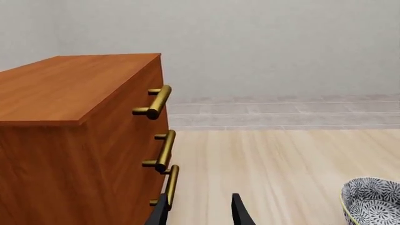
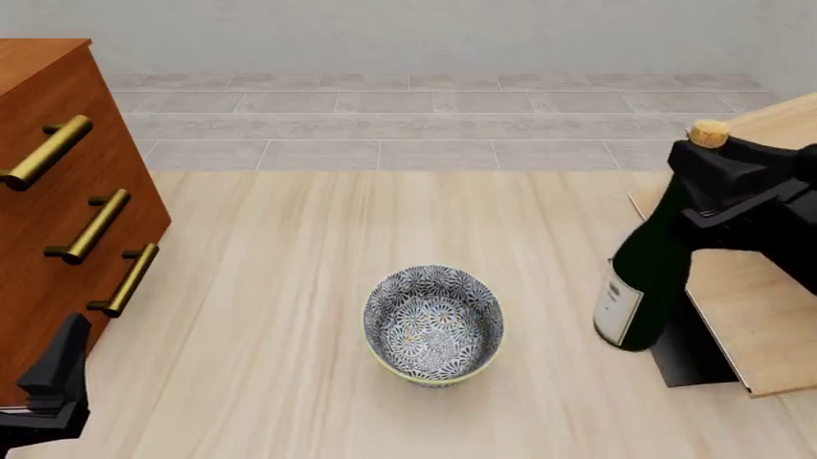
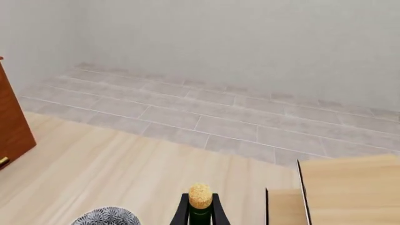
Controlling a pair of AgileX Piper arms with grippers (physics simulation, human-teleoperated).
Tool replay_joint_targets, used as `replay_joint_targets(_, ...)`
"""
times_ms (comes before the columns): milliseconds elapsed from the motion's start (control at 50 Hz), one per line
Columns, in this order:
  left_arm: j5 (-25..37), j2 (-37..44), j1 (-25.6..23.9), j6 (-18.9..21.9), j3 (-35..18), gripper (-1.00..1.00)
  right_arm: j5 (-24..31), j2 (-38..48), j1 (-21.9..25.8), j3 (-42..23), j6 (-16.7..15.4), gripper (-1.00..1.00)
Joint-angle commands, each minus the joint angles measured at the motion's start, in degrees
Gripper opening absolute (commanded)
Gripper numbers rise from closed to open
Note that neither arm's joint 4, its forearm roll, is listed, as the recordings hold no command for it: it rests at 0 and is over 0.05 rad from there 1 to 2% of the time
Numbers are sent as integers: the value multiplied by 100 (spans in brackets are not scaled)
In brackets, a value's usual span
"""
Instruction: Put the wine bottle on the wine rack.
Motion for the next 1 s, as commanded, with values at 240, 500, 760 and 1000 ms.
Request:
replay_joint_targets(240,-157,176,-27,-25,2,100,618,-160,-394,-870,331,-100)
replay_joint_targets(500,-195,205,-36,-49,2,100,1055,-293,-834,-1514,467,-100)
replay_joint_targets(760,-89,90,-17,-66,2,100,1318,-316,-1084,-1957,545,-100)
replay_joint_targets(1000,95,-108,-21,-83,2,100,1520,-336,-1406,-2340,540,-100)
